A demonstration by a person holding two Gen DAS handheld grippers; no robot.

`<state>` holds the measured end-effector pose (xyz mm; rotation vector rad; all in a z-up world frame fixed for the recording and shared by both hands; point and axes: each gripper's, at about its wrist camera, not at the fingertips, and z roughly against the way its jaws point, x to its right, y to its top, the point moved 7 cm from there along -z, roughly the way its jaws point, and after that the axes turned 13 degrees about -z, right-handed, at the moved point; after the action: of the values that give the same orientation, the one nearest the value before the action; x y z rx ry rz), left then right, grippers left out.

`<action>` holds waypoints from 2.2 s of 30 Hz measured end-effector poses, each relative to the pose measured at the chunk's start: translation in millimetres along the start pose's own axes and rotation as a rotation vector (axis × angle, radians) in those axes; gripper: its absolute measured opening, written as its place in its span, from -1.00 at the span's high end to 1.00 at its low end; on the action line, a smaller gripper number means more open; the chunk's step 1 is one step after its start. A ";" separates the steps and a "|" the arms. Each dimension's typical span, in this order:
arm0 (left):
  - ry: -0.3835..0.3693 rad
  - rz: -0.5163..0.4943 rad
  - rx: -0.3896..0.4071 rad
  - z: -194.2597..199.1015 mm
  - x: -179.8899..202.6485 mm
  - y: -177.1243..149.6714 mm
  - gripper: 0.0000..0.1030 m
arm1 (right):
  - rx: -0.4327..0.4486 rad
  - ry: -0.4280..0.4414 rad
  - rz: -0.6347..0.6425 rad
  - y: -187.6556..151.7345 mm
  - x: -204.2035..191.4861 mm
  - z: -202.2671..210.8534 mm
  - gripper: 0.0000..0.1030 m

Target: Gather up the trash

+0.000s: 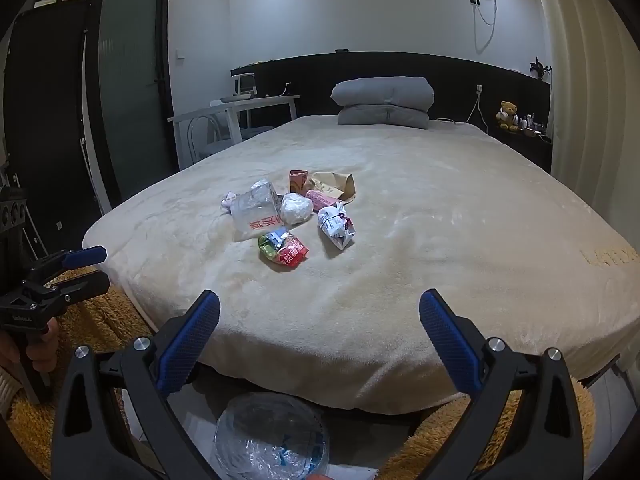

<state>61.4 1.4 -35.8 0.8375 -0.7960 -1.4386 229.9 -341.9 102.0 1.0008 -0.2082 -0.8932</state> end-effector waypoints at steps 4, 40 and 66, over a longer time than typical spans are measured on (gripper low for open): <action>0.001 0.000 0.001 -0.2 0.2 -0.2 -0.88 | -0.002 0.000 0.004 -0.2 -0.2 -1.9 -0.92; -0.001 -0.002 0.012 7.7 4.1 5.7 -0.88 | -0.006 -0.007 0.016 -4.6 -4.0 -7.6 -0.92; -0.002 -0.006 0.013 7.8 4.9 7.2 -0.88 | -0.007 -0.010 0.022 -5.8 -5.6 -8.5 -0.92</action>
<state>58.2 -3.8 -25.8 0.8494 -0.8055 -1.4408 227.6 -333.6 93.9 0.9856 -0.2237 -0.8782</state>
